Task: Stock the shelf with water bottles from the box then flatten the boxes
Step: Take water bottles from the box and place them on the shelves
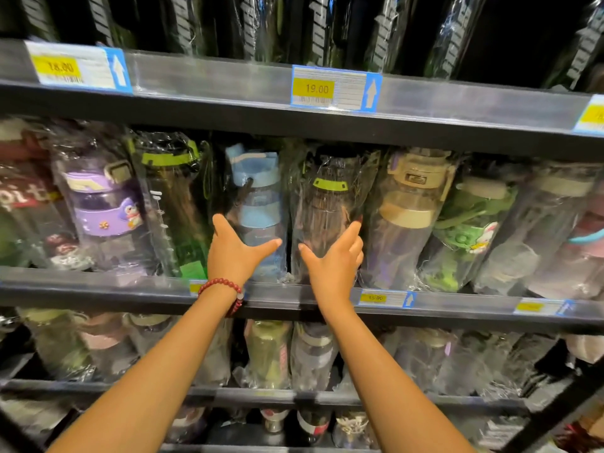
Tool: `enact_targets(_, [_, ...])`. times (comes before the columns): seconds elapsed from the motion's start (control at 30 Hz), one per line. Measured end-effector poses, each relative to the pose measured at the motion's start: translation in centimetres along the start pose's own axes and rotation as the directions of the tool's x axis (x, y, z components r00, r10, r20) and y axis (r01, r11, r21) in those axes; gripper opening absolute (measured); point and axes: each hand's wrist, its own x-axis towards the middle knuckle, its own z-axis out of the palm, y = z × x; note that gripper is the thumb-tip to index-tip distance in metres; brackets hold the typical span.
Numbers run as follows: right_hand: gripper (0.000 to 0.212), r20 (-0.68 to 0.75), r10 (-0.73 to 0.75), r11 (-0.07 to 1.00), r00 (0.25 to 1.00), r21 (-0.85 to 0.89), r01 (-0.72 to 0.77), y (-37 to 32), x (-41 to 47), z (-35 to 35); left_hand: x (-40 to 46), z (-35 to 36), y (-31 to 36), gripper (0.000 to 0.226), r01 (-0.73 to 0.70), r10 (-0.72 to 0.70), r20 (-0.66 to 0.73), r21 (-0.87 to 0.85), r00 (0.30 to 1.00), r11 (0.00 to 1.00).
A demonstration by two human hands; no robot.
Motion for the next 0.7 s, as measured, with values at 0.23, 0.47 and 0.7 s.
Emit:
enact_targets(0.23, [0.093,-0.031,-0.036,0.999,0.999,0.006,0.036,0.9,0.2,-0.2,0.9,0.0,-0.7,0.066,0.008,-0.004,0.049,-0.085,0.999,0.996])
enact_targets(0.47, [0.082,-0.019,-0.023,0.998,1.000,0.064,0.024,1.2,0.8,-0.4,2.0,-1.2,-1.8,0.061,-0.009,0.031,0.179,-0.122,0.983,0.993])
enact_targets(0.7, [0.087,-0.001,-0.034,0.996,0.999,0.078,0.034,1.5,0.9,-0.2,1.4,-1.4,-1.4,0.059,0.017,0.029,0.220,-0.203,0.975,0.979])
